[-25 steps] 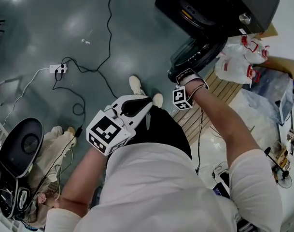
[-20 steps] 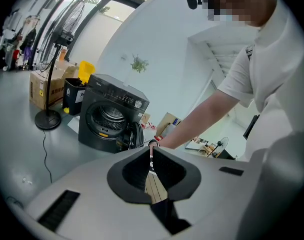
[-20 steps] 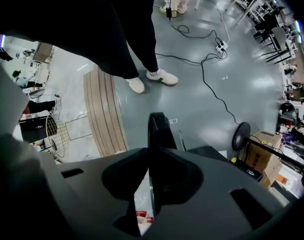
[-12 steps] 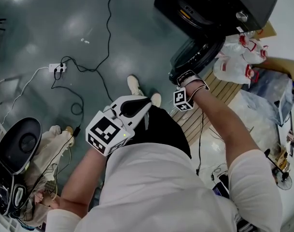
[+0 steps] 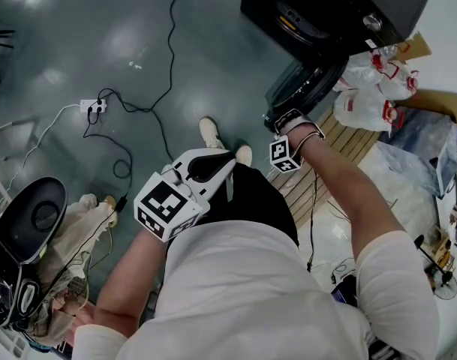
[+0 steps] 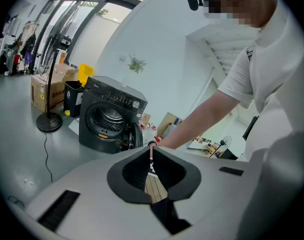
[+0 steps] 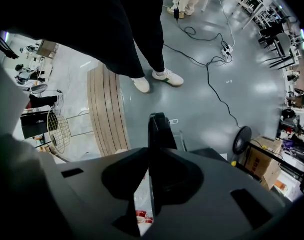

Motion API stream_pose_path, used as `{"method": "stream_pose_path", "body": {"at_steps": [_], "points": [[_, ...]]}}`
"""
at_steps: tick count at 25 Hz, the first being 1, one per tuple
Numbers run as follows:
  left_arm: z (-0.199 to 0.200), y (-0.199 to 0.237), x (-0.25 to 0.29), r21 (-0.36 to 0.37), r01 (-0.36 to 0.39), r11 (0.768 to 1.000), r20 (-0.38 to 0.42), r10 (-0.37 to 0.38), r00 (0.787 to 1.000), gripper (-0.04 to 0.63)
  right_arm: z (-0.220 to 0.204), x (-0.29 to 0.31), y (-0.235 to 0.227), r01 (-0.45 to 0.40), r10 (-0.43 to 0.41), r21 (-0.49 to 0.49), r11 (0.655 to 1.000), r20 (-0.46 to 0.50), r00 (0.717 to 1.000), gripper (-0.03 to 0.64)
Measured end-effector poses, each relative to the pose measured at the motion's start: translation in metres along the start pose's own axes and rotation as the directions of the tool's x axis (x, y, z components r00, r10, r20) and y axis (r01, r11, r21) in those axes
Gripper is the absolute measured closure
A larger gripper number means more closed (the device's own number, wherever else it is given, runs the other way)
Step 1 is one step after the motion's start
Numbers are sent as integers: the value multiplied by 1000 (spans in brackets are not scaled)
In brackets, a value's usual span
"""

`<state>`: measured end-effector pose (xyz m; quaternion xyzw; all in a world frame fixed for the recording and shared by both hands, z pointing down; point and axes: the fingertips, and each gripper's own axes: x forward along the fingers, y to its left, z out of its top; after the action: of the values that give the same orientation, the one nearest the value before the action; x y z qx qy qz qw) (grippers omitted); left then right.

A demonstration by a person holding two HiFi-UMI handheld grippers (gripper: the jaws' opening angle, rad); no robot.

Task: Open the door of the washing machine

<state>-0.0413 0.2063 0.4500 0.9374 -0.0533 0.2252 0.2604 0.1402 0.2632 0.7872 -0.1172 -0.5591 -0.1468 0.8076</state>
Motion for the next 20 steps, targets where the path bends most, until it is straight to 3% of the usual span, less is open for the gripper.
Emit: {"method": "stream_pose_path", "body": {"at_steps": [8, 13, 17, 20], "points": [[8, -14, 7, 14, -3, 1000, -5, 3, 1000, 574, 1, -3, -1, -24, 24, 10, 1000, 20, 1000, 535], [13, -19, 13, 15, -7, 1000, -4, 7, 1000, 574, 3, -6, 3, -64, 62, 34, 997, 46, 997, 479], [20, -27, 14, 18, -5, 1000, 5, 4, 1000, 574, 10, -26, 0, -75, 60, 96, 993, 151, 987, 477], [29, -33, 14, 31, -2, 1000, 14, 1, 1000, 574, 15, -57, -8, -69, 15, 194, 978, 267, 964, 479]]}}
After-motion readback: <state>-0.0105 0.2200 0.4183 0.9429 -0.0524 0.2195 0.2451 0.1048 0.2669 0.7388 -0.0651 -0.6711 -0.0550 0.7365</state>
